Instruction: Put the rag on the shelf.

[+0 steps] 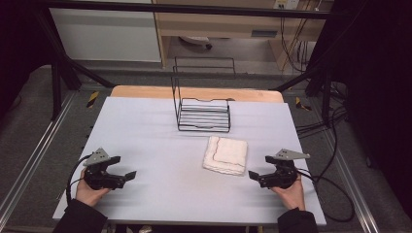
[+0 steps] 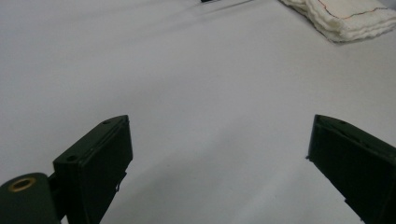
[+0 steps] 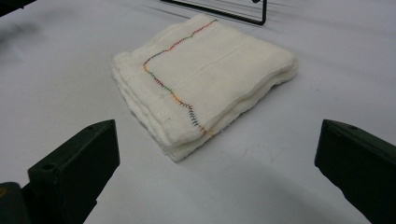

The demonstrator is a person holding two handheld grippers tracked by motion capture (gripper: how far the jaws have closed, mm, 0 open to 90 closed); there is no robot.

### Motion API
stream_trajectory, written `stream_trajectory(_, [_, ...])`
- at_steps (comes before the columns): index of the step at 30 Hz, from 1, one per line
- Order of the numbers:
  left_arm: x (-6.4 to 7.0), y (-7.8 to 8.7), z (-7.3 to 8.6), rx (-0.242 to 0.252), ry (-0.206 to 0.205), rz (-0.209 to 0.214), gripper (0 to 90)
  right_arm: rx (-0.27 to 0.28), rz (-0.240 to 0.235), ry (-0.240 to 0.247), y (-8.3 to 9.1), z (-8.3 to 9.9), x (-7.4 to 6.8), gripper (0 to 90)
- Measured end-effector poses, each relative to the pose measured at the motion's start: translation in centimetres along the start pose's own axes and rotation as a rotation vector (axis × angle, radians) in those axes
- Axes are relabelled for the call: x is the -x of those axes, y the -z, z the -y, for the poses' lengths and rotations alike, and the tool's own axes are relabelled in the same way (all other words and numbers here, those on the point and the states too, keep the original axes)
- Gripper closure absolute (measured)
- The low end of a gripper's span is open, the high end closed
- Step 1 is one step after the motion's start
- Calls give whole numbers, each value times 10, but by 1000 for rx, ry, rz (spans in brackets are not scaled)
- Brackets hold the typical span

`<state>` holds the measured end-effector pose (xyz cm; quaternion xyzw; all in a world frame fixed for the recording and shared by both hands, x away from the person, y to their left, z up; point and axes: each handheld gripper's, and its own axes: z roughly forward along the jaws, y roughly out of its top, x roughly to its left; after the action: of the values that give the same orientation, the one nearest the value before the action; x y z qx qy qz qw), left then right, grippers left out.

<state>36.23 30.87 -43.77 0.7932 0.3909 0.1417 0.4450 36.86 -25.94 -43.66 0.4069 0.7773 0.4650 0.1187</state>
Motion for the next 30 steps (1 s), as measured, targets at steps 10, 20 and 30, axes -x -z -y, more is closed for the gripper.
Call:
stream_trajectory(10, [1,-1,-1,-5,-2,-4,63,-8,18,24,-16,-12,-20,8])
stream_trajectory(20, [0,0,0,0,3,-6,63,-42,10,51,-40,-27,-45,21])
stream_trajectory(30, [0,0,0,3,6,-10,65,-90,-2,95,-74,-42,-74,72])
